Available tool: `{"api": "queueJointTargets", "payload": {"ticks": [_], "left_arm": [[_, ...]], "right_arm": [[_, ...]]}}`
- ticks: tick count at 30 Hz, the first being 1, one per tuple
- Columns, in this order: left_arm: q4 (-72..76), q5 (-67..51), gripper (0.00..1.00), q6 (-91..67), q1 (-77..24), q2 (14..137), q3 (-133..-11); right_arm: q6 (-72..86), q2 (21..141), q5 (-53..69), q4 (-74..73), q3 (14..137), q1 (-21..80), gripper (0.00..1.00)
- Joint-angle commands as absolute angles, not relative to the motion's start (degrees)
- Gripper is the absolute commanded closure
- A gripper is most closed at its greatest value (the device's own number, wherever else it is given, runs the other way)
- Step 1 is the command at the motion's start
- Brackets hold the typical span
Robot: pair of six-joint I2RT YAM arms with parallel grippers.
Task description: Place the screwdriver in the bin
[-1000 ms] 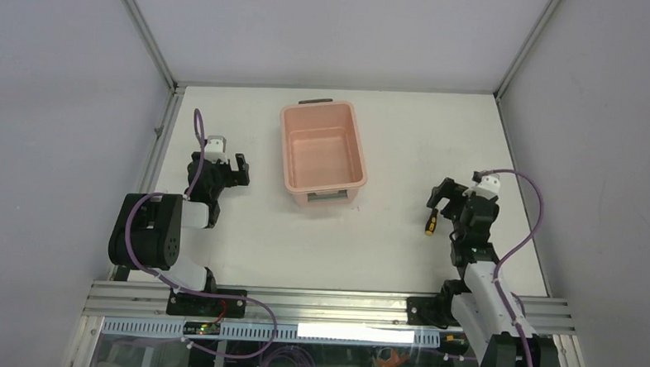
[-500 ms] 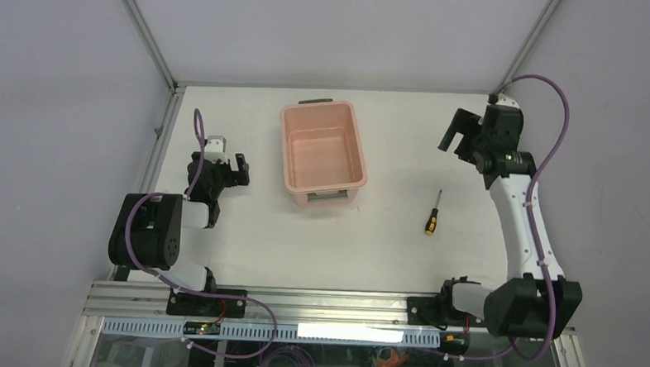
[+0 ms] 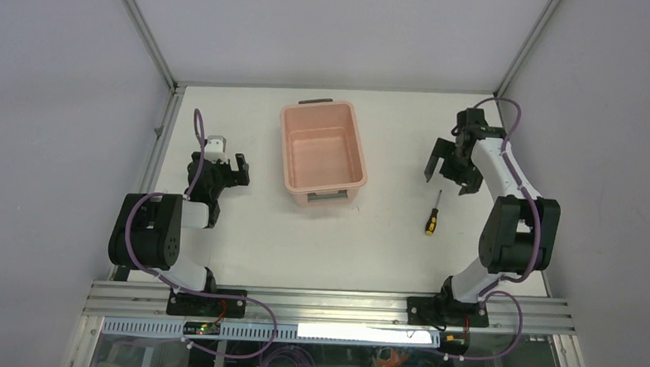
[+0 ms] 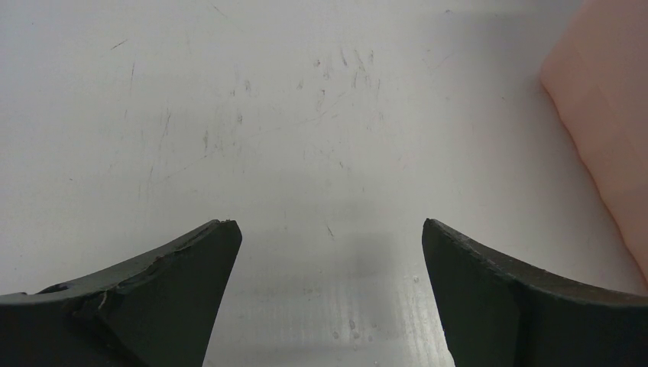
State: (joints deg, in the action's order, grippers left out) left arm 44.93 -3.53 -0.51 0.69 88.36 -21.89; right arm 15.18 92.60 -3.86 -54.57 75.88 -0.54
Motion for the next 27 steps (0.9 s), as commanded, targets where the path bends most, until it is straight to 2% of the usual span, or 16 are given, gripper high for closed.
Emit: {"api": "queueJointTargets", "payload": {"ticks": [1,9,14,16,18,19,20,21,23,27], "left_arm": [[46.7,-4.7,0.00,-1.0,0.2,86.4,-21.6],[46.7,-4.7,0.00,-1.0,0.2,86.4,-21.6],[46.7,-4.7,0.00,-1.0,0.2,86.3,-21.6],[46.7,-4.7,0.00,-1.0,0.2,86.4,-21.6],[46.7,-4.7,0.00,-1.0,0.2,86.4,-21.6],[46.7,-4.7,0.00,-1.0,0.2,86.4,-21.6],[46.7,-4.8,0.00,-1.0,0.2,86.4,-21.6],[46.7,-4.7,0.00,-1.0,0.2,86.3,-21.6],[46.7,-4.7,0.00,-1.0,0.2,86.4,-21.6],[46.7,-4.7,0.00,-1.0,0.2,86.3,-21.6]], "right_arm": [[20.3,88.7,-4.1,-53.0,68.3,1.8,0.01],[27.0,87.3,-8.1,-45.4,55.8,5.4,0.02],[29.8,87.7,-8.6,-40.5,51.4,6.0,0.11],[29.8,87.9,-8.7,-39.5,50.3,6.1,0.20],[29.6,88.2,-9.1,-39.1,49.9,6.1,0.36],[29.4,88.3,-9.6,-39.2,49.7,6.1,0.51],[29.3,88.3,-10.4,-39.4,49.8,6.1,0.58],[29.2,88.2,-11.0,-39.8,50.0,6.1,0.70],[28.4,87.2,-11.5,-40.9,51.1,6.1,0.79],[25.0,84.4,-12.3,-46.7,56.9,6.1,0.85]]}}
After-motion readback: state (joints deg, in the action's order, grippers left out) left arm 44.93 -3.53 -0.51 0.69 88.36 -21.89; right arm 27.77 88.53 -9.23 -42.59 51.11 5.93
